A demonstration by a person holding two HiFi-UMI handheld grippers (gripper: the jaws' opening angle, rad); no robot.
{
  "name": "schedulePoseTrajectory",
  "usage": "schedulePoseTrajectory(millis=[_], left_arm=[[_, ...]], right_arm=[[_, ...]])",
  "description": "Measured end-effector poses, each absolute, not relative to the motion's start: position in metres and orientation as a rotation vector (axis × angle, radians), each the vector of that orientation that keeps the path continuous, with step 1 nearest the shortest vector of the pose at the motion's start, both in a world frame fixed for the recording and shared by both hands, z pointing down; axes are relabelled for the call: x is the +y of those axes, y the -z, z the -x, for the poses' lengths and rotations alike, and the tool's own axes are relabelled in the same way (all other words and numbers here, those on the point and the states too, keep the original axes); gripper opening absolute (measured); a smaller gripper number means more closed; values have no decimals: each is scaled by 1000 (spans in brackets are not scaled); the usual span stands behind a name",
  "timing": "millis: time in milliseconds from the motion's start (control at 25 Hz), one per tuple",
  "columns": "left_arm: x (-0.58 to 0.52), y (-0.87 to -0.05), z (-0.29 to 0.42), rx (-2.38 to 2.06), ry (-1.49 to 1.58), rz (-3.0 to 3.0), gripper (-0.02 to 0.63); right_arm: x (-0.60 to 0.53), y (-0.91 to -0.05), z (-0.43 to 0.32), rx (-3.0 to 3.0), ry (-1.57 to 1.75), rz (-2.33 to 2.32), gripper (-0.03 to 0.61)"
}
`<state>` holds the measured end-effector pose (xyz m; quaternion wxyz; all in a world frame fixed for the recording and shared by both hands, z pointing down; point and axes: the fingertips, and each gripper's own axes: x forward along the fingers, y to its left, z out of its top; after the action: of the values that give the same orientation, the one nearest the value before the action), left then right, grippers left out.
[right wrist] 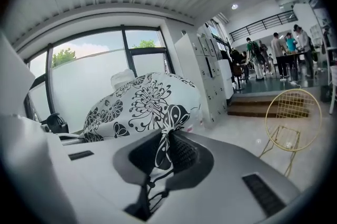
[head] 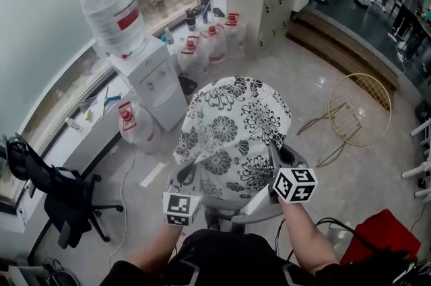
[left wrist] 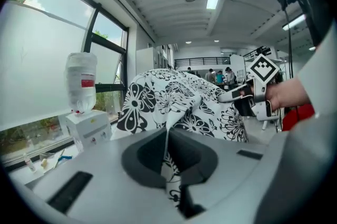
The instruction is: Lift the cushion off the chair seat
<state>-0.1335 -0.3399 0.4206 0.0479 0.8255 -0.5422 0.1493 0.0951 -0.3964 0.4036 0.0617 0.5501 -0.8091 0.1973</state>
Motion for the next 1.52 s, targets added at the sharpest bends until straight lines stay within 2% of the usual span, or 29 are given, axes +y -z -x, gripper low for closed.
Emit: schedulePoseTrajectory(millis=[800, 1160, 1520], left_arm=[[-321, -344, 150, -1730, -12, -2571, 9], [-328, -312, 149, -1767, 10, -2602, 9], [-315, -323, 145, -1779, 4, -2609, 9]], right_arm=[[-359, -340, -85, -2661, -234, -1679, 37], [-363, -309, -84, -2665, -161, -1684, 35], [-350, -318, -87, -2659, -147, -1708, 35]])
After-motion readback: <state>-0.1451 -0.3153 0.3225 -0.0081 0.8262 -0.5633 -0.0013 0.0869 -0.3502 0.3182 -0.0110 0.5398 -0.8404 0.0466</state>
